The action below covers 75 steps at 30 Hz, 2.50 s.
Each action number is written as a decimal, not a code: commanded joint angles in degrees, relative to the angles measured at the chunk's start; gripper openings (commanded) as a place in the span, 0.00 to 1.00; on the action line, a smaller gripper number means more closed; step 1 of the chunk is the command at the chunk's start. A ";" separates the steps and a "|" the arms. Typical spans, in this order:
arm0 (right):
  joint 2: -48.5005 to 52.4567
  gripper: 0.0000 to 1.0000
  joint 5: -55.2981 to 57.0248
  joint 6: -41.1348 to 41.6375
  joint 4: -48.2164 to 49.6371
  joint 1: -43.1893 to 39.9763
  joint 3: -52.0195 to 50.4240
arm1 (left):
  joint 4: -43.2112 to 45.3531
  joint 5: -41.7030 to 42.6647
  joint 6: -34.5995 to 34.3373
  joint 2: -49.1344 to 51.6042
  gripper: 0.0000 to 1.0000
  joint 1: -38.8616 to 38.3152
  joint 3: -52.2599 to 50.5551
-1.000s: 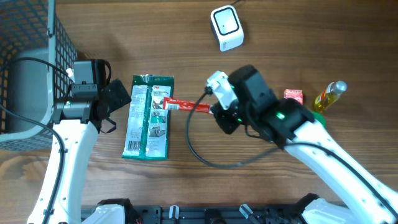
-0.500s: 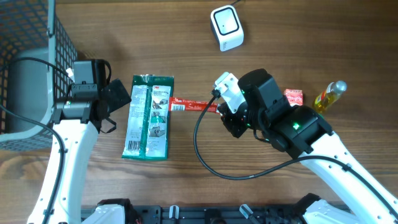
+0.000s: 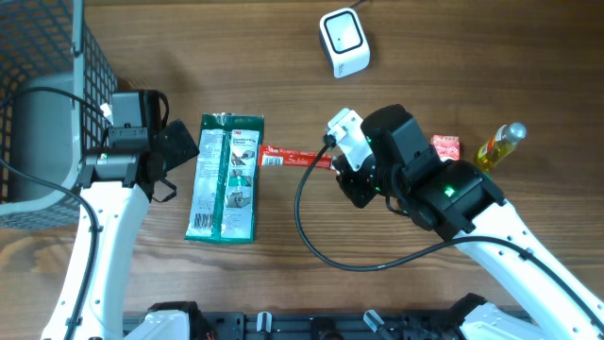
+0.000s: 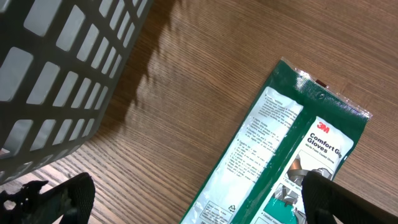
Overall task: Scan the item barcode
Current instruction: 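Lift the red snack stick and carry it toward the white scanner, then hold the red snack stick's end up to the white scanner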
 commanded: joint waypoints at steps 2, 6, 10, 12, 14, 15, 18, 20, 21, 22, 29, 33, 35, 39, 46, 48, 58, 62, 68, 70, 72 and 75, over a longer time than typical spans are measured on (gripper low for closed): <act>-0.35 0.04 3.98 2.82 0.24 -0.22 0.33 | 0.13 -0.74 -0.55 0.07 1.00 0.22 0.52; -0.24 0.04 3.98 1.33 0.33 -0.22 0.33 | 0.13 -0.74 -0.55 0.07 1.00 0.22 0.52; -0.13 0.05 4.00 1.07 0.33 -0.22 0.33 | 0.13 -0.72 -0.55 0.07 1.00 0.22 0.55; -0.13 0.04 3.98 1.07 0.39 -0.22 0.33 | 0.13 -0.72 -0.55 0.07 1.00 0.22 0.52; -0.13 0.04 3.98 1.09 0.37 -0.22 0.33 | 0.13 -0.74 -0.55 0.07 1.00 0.22 0.52; -0.13 0.04 3.98 1.11 0.39 -0.22 0.33 | 0.13 -0.74 -0.55 0.07 1.00 0.22 0.52; -0.13 0.04 4.00 0.98 0.46 -0.22 0.33 | 0.13 -0.74 -0.55 0.07 1.00 0.22 0.52; -0.09 0.04 3.98 -0.46 0.48 -0.22 0.33 | 0.13 -0.72 -0.55 0.07 1.00 0.22 0.52; -0.09 0.04 3.98 -0.52 0.46 -0.22 0.33 | 0.13 -0.72 -0.55 0.07 1.00 0.22 0.52; -0.09 0.04 3.98 -0.50 0.42 -0.22 0.33 | 0.13 -0.72 -0.55 0.07 1.00 0.22 0.52; 3.32 0.04 7.37 1.57 0.00 -4.04 5.46 | 0.13 -0.74 -0.55 0.07 1.00 0.22 0.52; 10.38 0.04 9.01 -4.31 -6.19 -9.05 18.62 | 0.13 -0.74 -0.55 0.07 1.00 0.22 0.52; 14.05 0.04 16.26 -8.50 -5.25 -9.40 21.84 | 0.13 -0.74 -0.55 0.07 1.00 0.22 0.55; 22.69 0.04 34.93 -21.77 4.76 -9.38 22.05 | 0.13 -0.74 -0.55 0.07 1.00 0.22 0.52; 39.67 0.04 61.09 -49.40 37.75 -9.42 22.05 | 0.13 -0.74 -0.55 0.07 1.00 0.22 0.55; 43.15 0.04 65.00 -58.93 48.30 -9.42 22.05 | 0.13 -0.74 -0.55 0.07 1.00 0.22 0.52; 59.95 0.04 69.33 -90.99 76.96 -9.42 22.05 | 0.13 -0.74 -0.55 0.07 1.00 0.22 0.52; 62.25 0.04 69.51 -90.79 77.48 -8.57 22.03 | 0.13 -0.74 -0.55 0.07 1.00 0.22 0.52; 62.23 0.04 68.96 -109.37 95.21 -7.87 22.03 | 0.13 -0.74 -0.55 0.07 1.00 0.22 0.52; 62.23 0.04 67.78 -115.95 104.50 -8.48 22.05 | 0.13 -0.72 -0.55 0.07 1.00 0.22 0.52; 62.16 0.04 66.71 -115.84 107.75 -8.87 22.05 | 0.13 -0.72 -0.55 0.07 1.00 0.22 0.52; 62.36 0.04 66.69 -110.60 106.44 -9.22 22.05 | 0.13 -0.74 -0.55 0.07 1.00 0.22 0.52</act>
